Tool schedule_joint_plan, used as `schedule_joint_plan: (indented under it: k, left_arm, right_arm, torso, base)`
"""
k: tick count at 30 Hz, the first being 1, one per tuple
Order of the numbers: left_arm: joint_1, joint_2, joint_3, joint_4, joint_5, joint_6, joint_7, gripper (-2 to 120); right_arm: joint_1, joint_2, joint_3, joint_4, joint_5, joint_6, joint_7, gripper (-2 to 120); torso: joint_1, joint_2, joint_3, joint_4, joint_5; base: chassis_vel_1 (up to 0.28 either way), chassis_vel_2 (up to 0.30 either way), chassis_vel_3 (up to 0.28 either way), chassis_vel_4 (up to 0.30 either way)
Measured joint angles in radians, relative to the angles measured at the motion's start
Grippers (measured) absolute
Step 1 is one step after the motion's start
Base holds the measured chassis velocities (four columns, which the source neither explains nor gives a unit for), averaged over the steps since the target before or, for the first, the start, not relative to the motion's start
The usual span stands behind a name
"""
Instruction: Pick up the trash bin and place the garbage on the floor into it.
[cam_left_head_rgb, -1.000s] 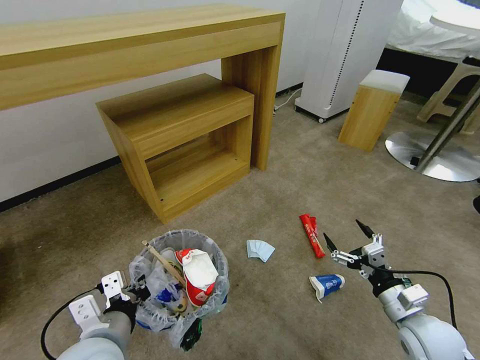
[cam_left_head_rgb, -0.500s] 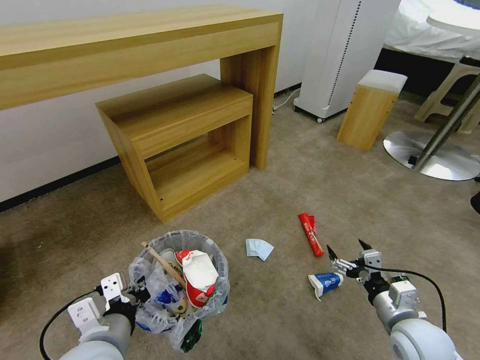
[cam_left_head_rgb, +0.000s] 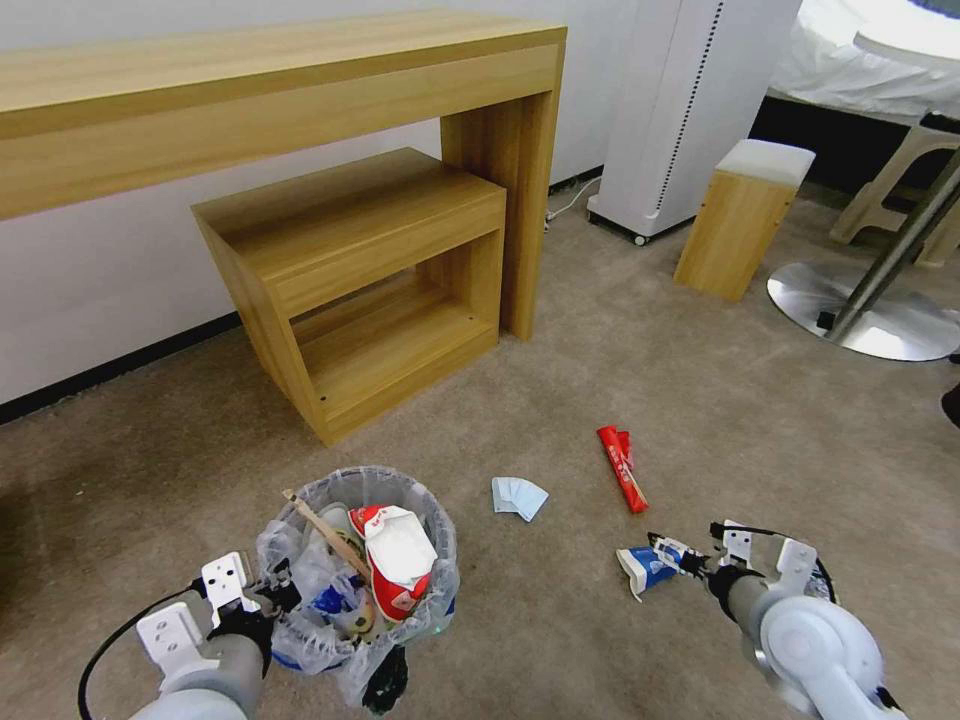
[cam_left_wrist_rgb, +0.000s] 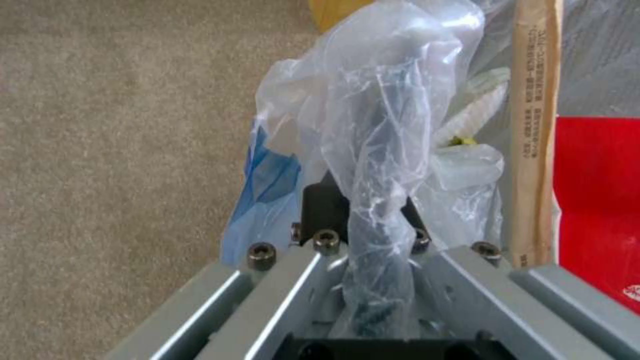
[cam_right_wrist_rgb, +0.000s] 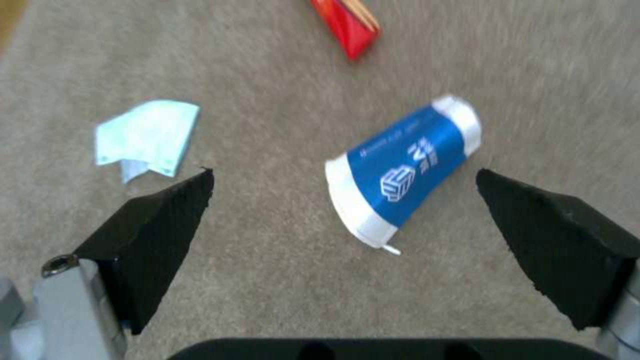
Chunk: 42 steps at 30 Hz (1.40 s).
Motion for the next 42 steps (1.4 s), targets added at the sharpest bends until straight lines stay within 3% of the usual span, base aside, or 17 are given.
schedule_joint_plan:
  k: [5,9,13,17,23,25,28,30,31,34,35,37,39,42]
  left_arm:
    - [0.004,0.002,-0.005,0.000,0.000,-0.002,0.000,0]
    - [0.005,0.005,-0.009,0.000,0.002,-0.002,0.000,0]
    - [-0.010,-0.003,0.001,0.024,0.012,-0.005,0.000,0]
    - [-0.016,-0.004,0.002,0.035,0.016,-0.009,0.006,0]
    - [-0.032,-0.006,0.001,0.053,0.019,-0.014,0.013,0]
    - [-0.033,-0.006,0.001,0.053,0.019,-0.014,0.014,0]
    - [-0.041,-0.007,0.002,0.058,0.019,-0.014,0.014,0]
    - [-0.042,-0.007,0.002,0.059,0.019,-0.014,0.014,0]
    - [-0.043,-0.007,0.003,0.060,0.019,-0.015,0.015,0]
    - [-0.043,-0.007,0.003,0.060,0.019,-0.014,0.015,0]
    - [-0.043,-0.007,0.003,0.061,0.019,-0.014,0.015,0]
    - [-0.044,-0.007,0.003,0.061,0.019,-0.014,0.015,0]
    - [-0.044,-0.007,0.004,0.061,0.019,-0.014,0.015,0]
    - [-0.044,-0.006,0.004,0.061,0.019,-0.014,0.016,0]
  right_arm:
    - [0.054,0.032,0.002,-0.069,0.051,-0.027,0.012,100]
    - [0.119,0.087,0.002,-0.181,0.052,-0.052,0.002,100]
    - [0.229,0.155,0.004,-0.399,-0.004,-0.059,-0.068,100]
    - [0.259,0.166,0.007,-0.461,-0.021,-0.053,-0.098,99]
    - [0.308,0.179,-0.001,-0.528,-0.065,-0.035,-0.150,74]
    - [0.309,0.179,-0.002,-0.529,-0.067,-0.035,-0.151,72]
    - [0.314,0.177,-0.007,-0.538,-0.082,-0.028,-0.157,58]
    - [0.314,0.176,-0.007,-0.539,-0.086,-0.027,-0.159,54]
    - [0.313,0.174,-0.009,-0.541,-0.096,-0.025,-0.164,45]
    - [0.313,0.174,-0.009,-0.542,-0.099,-0.024,-0.165,44]
    - [0.312,0.174,-0.010,-0.543,-0.106,-0.023,-0.168,32]
    - [0.310,0.173,-0.011,-0.544,-0.111,-0.022,-0.170,30]
    - [0.306,0.173,-0.012,-0.546,-0.122,-0.021,-0.175,14]
    - [0.298,0.172,-0.013,-0.546,-0.135,-0.019,-0.180,7]
  torso:
    - [0.000,0.000,0.000,-0.0002,-0.0004]
    - [0.000,0.000,0.000,-0.0002,-0.0002]
    - [0.000,0.000,0.000,-0.0003,-0.0003]
    - [0.000,0.000,0.000,-0.0003,-0.0003]
    - [0.000,0.000,0.000,-0.0003,-0.0004]
    - [0.000,0.000,0.000,-0.0003,-0.0003]
    - [0.000,0.000,0.000,-0.0002,-0.0003]
    - [0.000,0.000,0.000,-0.0003,-0.0003]
    - [0.000,0.000,0.000,-0.0003,-0.0003]
    - [0.000,0.000,0.000,-0.0003,-0.0003]
    - [0.000,0.000,0.000,-0.0003,-0.0003]
    - [0.000,0.000,0.000,-0.0003,-0.0003]
    - [0.000,0.000,0.000,-0.0003,-0.0003]
    - [0.000,0.000,0.000,-0.0003,-0.0003]
  base:
    - [0.000,0.000,0.000,0.000]
    - [0.000,0.000,0.000,0.000]
    - [0.000,0.000,0.000,0.000]
    - [0.000,0.000,0.000,0.000]
    - [0.000,0.000,0.000,0.000]
    - [0.000,0.000,0.000,0.000]
    - [0.000,0.000,0.000,0.000]
    - [0.000,0.000,0.000,0.000]
    - [0.000,0.000,0.000,0.000]
    - [0.000,0.000,0.000,0.000]
    - [0.000,0.000,0.000,0.000]
    - [0.000,0.000,0.000,0.000]
    - [0.000,0.000,0.000,0.000]
    - [0.000,0.000,0.000,0.000]
